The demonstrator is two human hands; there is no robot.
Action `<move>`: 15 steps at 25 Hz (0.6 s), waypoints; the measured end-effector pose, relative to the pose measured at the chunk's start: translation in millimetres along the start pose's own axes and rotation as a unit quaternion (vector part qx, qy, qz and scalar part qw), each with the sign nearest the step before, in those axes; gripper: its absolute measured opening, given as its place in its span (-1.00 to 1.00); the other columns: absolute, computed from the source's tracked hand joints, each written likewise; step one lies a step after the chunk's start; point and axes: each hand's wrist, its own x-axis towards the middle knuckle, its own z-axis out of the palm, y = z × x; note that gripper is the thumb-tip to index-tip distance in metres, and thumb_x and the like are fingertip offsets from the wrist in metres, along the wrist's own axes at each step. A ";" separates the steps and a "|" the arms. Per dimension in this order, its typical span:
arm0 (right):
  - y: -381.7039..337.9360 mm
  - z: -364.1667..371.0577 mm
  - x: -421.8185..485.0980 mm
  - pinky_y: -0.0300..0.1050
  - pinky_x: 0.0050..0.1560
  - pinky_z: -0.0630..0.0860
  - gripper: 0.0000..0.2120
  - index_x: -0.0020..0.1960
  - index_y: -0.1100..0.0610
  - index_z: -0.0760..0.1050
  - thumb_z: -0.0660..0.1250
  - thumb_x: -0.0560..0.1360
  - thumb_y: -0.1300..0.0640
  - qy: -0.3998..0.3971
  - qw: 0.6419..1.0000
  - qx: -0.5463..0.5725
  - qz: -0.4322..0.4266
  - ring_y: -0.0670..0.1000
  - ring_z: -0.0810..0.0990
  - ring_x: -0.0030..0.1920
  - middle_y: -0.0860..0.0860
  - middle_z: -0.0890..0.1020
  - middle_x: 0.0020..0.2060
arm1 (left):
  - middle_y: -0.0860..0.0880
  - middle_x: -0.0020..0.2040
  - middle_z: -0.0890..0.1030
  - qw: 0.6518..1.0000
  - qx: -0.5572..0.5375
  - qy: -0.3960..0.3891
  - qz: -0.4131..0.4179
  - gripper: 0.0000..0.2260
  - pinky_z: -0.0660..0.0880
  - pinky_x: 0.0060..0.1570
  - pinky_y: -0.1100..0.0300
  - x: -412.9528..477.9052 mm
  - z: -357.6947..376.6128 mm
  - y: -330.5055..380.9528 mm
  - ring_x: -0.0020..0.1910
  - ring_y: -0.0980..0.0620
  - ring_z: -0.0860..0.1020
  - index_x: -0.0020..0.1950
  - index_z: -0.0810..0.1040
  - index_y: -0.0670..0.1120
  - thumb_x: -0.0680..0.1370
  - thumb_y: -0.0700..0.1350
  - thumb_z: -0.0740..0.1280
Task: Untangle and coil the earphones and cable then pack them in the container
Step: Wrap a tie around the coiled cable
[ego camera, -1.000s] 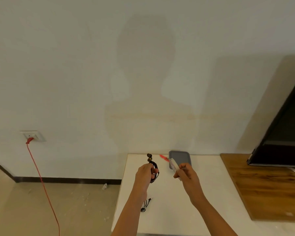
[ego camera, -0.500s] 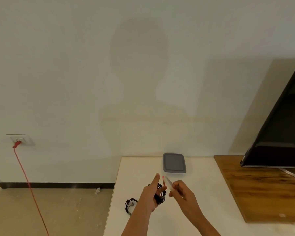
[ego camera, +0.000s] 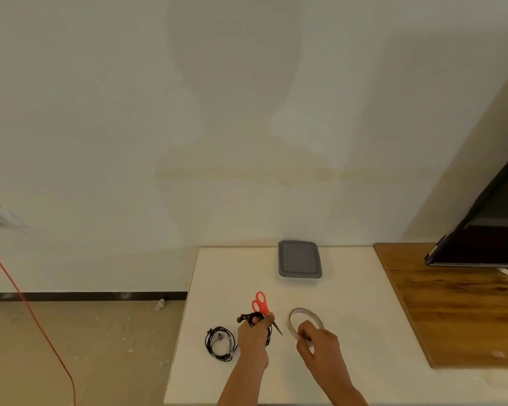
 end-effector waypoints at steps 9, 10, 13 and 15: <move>7.4 3.4 3.1 -0.49 -0.14 0.45 -0.79 -0.16 0.00 0.46 0.37 0.48 0.30 0.045 0.996 0.068 0.040 -0.10 0.60 -0.20 -0.13 0.61 -0.27 | 0.02 -0.38 0.52 0.955 0.278 0.008 0.104 -0.84 0.32 -0.37 0.25 17.6 -0.9 -28.8 -0.35 0.05 0.46 -0.23 0.56 -0.14 0.45 -0.08 0.44; 5.7 2.0 2.4 -0.47 -0.14 0.45 -0.78 -0.16 -0.01 0.47 0.37 0.47 0.31 0.052 0.995 0.078 0.030 -0.08 0.60 -0.19 -0.12 0.61 -0.27 | 0.05 -0.38 0.51 0.941 0.318 0.002 0.115 -0.84 0.32 -0.38 0.29 20.4 -2.8 -31.0 -0.35 0.07 0.46 -0.26 0.54 -0.11 0.44 -0.07 0.44; -2.1 -2.1 3.2 -0.42 -0.11 0.44 -0.78 -0.14 -0.01 0.48 0.36 0.48 0.30 0.062 0.992 0.109 0.009 -0.08 0.59 -0.14 -0.13 0.62 -0.24 | 0.09 -0.42 0.43 0.915 0.384 -0.020 0.124 -0.71 0.25 -0.44 0.32 24.7 -7.8 -31.5 -0.37 0.11 0.40 -0.37 0.38 -0.02 0.45 -0.04 0.44; -9.1 -5.1 4.9 -0.39 -0.09 0.46 -0.80 -0.12 0.01 0.49 0.35 0.49 0.31 0.063 0.990 0.126 0.004 -0.08 0.58 -0.11 -0.14 0.62 -0.22 | 0.07 -0.42 0.42 0.906 0.406 -0.037 0.116 -0.68 0.27 -0.39 0.27 21.3 -8.5 -26.5 -0.38 0.10 0.39 -0.40 0.35 -0.03 0.48 -0.04 0.39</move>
